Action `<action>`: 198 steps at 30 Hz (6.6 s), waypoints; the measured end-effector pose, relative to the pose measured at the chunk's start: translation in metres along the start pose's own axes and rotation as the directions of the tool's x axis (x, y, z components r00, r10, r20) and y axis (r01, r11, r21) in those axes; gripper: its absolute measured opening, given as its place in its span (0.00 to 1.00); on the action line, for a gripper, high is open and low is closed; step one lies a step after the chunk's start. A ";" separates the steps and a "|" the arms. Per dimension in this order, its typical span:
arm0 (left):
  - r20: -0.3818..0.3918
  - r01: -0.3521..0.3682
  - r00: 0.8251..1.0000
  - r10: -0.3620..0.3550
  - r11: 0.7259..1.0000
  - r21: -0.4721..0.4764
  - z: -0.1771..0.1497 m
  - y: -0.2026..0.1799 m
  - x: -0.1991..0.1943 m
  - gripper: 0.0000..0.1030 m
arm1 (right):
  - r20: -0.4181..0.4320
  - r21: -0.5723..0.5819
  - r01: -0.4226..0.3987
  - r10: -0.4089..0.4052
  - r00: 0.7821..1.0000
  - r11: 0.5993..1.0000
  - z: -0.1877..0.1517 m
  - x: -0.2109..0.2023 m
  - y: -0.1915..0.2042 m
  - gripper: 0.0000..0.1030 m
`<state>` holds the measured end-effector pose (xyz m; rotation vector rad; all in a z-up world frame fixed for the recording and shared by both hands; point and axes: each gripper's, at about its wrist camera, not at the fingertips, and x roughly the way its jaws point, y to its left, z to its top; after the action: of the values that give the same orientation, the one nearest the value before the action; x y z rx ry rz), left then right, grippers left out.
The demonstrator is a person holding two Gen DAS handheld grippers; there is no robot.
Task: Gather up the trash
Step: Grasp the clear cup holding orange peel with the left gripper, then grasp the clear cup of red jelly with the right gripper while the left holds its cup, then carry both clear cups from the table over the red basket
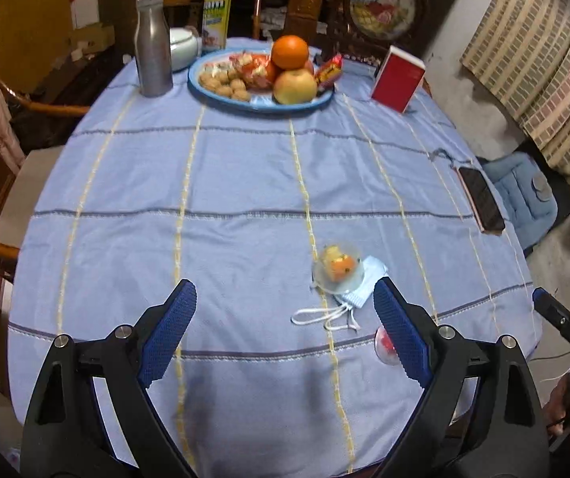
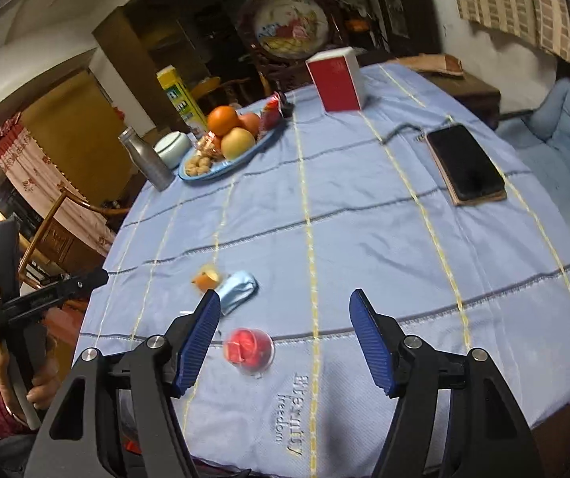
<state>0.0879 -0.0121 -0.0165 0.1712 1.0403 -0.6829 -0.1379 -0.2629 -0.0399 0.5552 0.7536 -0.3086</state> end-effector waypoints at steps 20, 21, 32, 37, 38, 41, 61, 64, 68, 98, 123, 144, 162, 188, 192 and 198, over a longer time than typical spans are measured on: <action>-0.157 0.063 0.986 -0.051 0.996 0.068 0.018 -0.045 0.090 0.85 | -0.053 -0.018 0.178 -0.179 0.983 0.984 -0.017 -0.026 -0.032 0.65; -0.162 0.063 0.986 -0.051 0.996 0.070 0.019 -0.047 0.094 0.85 | -0.055 -0.019 0.193 -0.194 0.979 0.981 -0.019 -0.029 -0.034 0.65; -0.197 0.035 0.980 -0.026 0.999 0.042 0.021 -0.051 0.144 0.84 | -0.039 -0.021 0.304 -0.305 0.952 0.952 -0.028 -0.059 -0.056 0.66; -0.194 0.056 0.980 -0.051 0.998 0.019 0.018 -0.045 0.148 0.51 | -0.025 -0.074 0.309 -0.311 0.950 0.948 -0.023 -0.061 -0.051 0.66; -0.171 0.069 0.983 -0.066 0.998 0.013 0.019 -0.044 0.140 0.51 | -0.019 -0.088 0.306 -0.308 0.951 0.948 -0.022 -0.061 -0.048 0.66; -0.099 0.066 0.993 -0.063 0.997 0.027 0.020 -0.045 0.116 0.50 | -0.021 -0.111 0.279 -0.283 0.959 0.954 -0.018 -0.055 -0.043 0.66; 0.016 -0.075 0.997 0.078 0.987 -0.144 -0.020 0.030 -0.008 0.50 | -0.249 -0.191 -0.097 0.048 0.967 0.977 -0.011 0.051 0.028 0.66; 0.012 -0.098 0.995 0.102 0.980 -0.174 -0.032 0.041 -0.019 0.50 | -0.292 -0.221 -0.123 0.055 0.955 0.968 -0.016 0.070 0.045 0.66; 0.005 -0.119 0.992 0.123 0.968 -0.220 -0.046 0.057 -0.030 0.50 | -0.327 -0.276 -0.135 0.039 0.944 0.952 -0.022 0.092 0.063 0.66; 0.002 0.002 1.000 -0.001 0.988 -0.156 -0.053 0.084 -0.022 0.50 | -0.104 -0.246 0.098 -0.127 0.986 0.964 -0.029 0.049 0.077 0.48; 0.140 -0.137 0.971 0.194 0.930 -0.341 -0.076 0.024 -0.088 0.50 | -0.091 -0.380 -0.182 0.159 0.983 0.907 0.026 0.012 0.064 0.48; 0.150 -0.161 0.958 0.244 0.893 -0.421 -0.090 -0.014 -0.101 0.50 | -0.113 -0.397 -0.262 0.237 0.965 0.880 0.035 0.009 0.034 0.48; 0.196 -0.142 0.953 0.230 0.913 -0.382 -0.069 0.048 -0.115 0.50 | -0.103 -0.422 -0.251 0.228 0.968 0.871 0.032 0.031 0.106 0.48; 0.049 -0.275 0.869 0.492 0.564 -0.779 -0.255 0.181 -0.210 0.50 | -0.377 -0.654 -0.492 0.316 0.870 0.575 -0.046 0.054 0.286 0.48; 0.005 -0.280 0.868 0.497 0.497 -0.821 -0.293 0.192 -0.219 0.50 | -0.402 -0.681 -0.514 0.320 0.858 0.521 -0.062 0.048 0.307 0.48; -0.027 -0.287 0.870 0.492 0.462 -0.839 -0.320 0.200 -0.224 0.50 | -0.412 -0.713 -0.519 0.317 0.854 0.472 -0.075 0.042 0.326 0.48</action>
<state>-0.1009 0.3838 -0.0292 -0.4884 0.9553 0.2796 -0.0029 0.0434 0.0037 -0.1371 0.8535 0.5937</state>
